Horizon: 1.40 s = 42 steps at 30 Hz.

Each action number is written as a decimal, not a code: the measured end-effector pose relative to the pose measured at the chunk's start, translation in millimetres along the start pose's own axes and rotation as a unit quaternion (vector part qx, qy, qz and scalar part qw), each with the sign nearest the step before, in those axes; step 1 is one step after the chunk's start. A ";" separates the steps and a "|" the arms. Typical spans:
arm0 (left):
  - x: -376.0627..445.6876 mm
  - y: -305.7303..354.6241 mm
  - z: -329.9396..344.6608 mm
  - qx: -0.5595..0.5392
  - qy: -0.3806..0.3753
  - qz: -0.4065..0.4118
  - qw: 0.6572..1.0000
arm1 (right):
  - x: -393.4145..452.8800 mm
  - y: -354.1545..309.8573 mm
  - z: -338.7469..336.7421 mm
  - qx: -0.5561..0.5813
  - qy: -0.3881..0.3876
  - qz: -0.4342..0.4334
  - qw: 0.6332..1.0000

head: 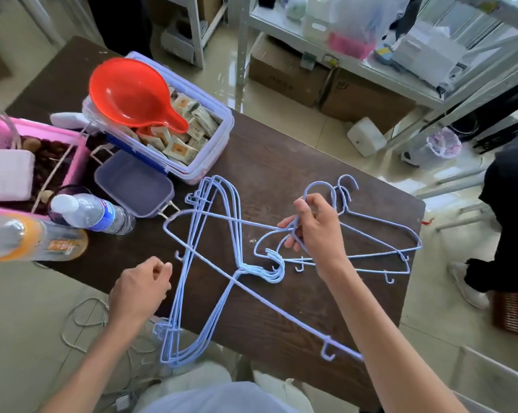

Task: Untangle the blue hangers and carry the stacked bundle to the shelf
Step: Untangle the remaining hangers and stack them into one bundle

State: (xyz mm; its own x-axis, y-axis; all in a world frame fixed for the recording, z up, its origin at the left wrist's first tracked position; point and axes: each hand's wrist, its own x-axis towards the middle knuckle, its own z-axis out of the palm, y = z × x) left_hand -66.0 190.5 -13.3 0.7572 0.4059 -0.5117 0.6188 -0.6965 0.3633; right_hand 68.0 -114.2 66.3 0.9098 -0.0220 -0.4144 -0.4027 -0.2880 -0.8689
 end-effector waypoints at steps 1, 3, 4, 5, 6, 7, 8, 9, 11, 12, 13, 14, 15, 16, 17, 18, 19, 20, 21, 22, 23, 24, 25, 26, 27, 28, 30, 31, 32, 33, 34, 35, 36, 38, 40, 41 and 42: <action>-0.7 2.6 -6.3 -0.093 -0.044 -0.027 0.994 | -4.8 -2.6 8.5 0.025 0.007 0.004 1.000; -2.4 14.2 -18.5 -0.240 -0.153 -0.111 0.952 | -15.3 -13.1 24.4 0.069 0.025 -0.008 0.997; -4.7 22.1 -26.1 -0.279 -0.206 -0.141 0.927 | -21.0 -21.5 31.2 0.087 0.037 -0.027 0.995; -7.8 29.4 -33.1 -0.296 -0.247 -0.159 0.909 | -26.6 -31.7 36.8 0.102 0.057 -0.051 0.992; -10.4 34.5 -38.3 -0.300 -0.280 -0.164 0.897 | -32.8 -43.3 41.4 0.116 0.082 -0.079 0.987; -13.4 38.3 -44.4 -0.297 -0.308 -0.161 0.889 | -39.8 -55.3 45.4 0.131 0.109 -0.108 0.979; -16.7 42.5 -50.9 -0.292 -0.338 -0.151 0.882 | -47.7 -67.5 49.6 0.149 0.136 -0.136 0.970; -20.1 47.5 -58.4 -0.292 -0.371 -0.137 0.871 | -56.3 -79.8 53.5 0.167 0.159 -0.160 0.960; -29.3 58.4 -74.2 -0.316 -0.435 -0.106 0.836 | -70.9 -96.8 61.4 0.212 0.201 -0.184 0.938; -34.6 63.9 -81.6 -0.333 -0.453 -0.097 0.821 | -75.1 -99.8 64.8 0.229 0.219 -0.189 0.930; -40.3 70.2 -88.7 -0.352 -0.459 -0.091 0.811 | -78.5 -100.0 68.3 0.243 0.226 -0.189 0.924; -45.4 76.8 -94.6 -0.379 -0.452 -0.083 0.803 | -83.1 -99.5 72.5 0.248 0.226 -0.183 0.924; -50.1 84.1 -100.1 -0.411 -0.431 -0.070 0.800 | -87.6 -96.2 75.9 0.242 0.221 -0.179 0.928; -51.4 88.5 -102.1 -0.441 -0.393 -0.058 0.805 | -90.5 -89.3 76.8 0.229 0.205 -0.182 0.934; -51.1 90.9 -102.2 -0.456 -0.341 -0.047 0.820 | -96.1 -80.4 78.8 0.210 0.185 -0.183 0.942; -46.9 90.7 -97.5 -0.441 -0.276 -0.032 0.853 | -97.3 -74.0 75.7 0.199 0.174 -0.174 0.949; -40.4 88.3 -89.7 -0.396 -0.210 -0.018 0.893 | -98.5 -67.0 73.1 0.189 0.165 -0.163 0.954; -31.0 81.9 -76.0 -0.340 -0.165 -0.010 0.926 | -97.7 -59.7 70.2 0.191 0.152 -0.141 0.960; -24.4 76.9 -62.2 -0.293 -0.161 -0.022 0.942 | -97.0 -55.2 68.3 0.219 0.127 -0.095 0.963; -20.1 73.4 -47.4 -0.267 -0.198 -0.056 0.941 | -97.3 -54.7 67.7 0.267 0.109 -0.049 0.956; -18.8 72.3 -33.4 -0.263 -0.257 -0.101 0.924 | -97.1 -54.1 68.5 0.327 0.119 -0.041 0.937; -19.0 71.9 -18.8 -0.273 -0.311 -0.139 0.900 | -98.0 -53.5 69.9 0.402 0.141 -0.055 0.903; -21.5 73.8 -7.2 -0.290 -0.348 -0.154 0.878 | -99.1 -51.6 70.6 0.473 0.156 -0.069 0.864; -24.9 76.9 1.0 -0.309 -0.368 -0.156 0.863 | -98.7 -46.5 70.8 0.531 0.154 -0.074 0.830; -28.5 79.2 6.3 -0.341 -0.367 -0.153 0.852 | -98.7 -37.3 72.2 0.548 0.155 -0.071 0.819; -31.4 79.7 10.4 -0.381 -0.345 -0.147 0.845 | -93.8 -29.7 69.1 0.553 0.157 -0.061 0.816; -36.0 73.3 13.7 -0.447 -0.249 -0.121 0.850 | -87.4 -7.8 66.8 0.529 0.166 -0.012 0.832; -35.7 67.0 12.4 -0.448 -0.186 -0.105 0.868 | -83.2 6.5 66.5 0.485 0.175 0.029 0.856; -33.7 59.5 10.2 -0.426 -0.131 -0.080 0.892 | -80.2 23.0 66.9 0.409 0.183 0.069 0.891; -29.6 50.7 8.1 -0.383 -0.092 -0.046 0.918 | -77.0 39.4 69.0 0.306 0.192 0.110 0.926; -22.1 40.9 7.6 -0.323 -0.067 -0.006 0.944 | -73.9 56.4 71.4 0.224 0.188 0.149 0.945; -13.0 30.9 6.6 -0.247 -0.052 0.035 0.967 | -70.2 72.9 73.1 0.174 0.176 0.196 0.949; -2.7 22.2 6.4 -0.147 -0.037 0.078 0.985 | -67.1 88.3 74.9 0.152 0.152 0.242 0.946; 16.3 9.8 6.4 0.041 -0.011 0.139 0.989 | -64.6 111.9 81.2 0.114 0.103 0.304 0.940; 30.4 3.3 9.4 0.127 0.008 0.180 0.975 | -65.9 127.2 88.2 0.069 0.077 0.333 0.937; 34.2 2.6 10.2 0.156 0.007 0.197 0.968 | -66.5 129.7 90.6 0.056 0.080 0.343 0.934; 37.9 2.1 11.4 0.184 0.000 0.207 0.961 | -66.1 130.9 91.9 0.045 0.088 0.346 0.933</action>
State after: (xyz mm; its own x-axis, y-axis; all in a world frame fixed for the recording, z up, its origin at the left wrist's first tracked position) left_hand -38.4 197.7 -40.8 0.9227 0.0481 -0.3825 0.1482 -0.9602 0.2366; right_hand -54.1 -62.5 -44.9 0.4281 -0.3321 -0.8405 -0.8993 -0.0648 -0.4324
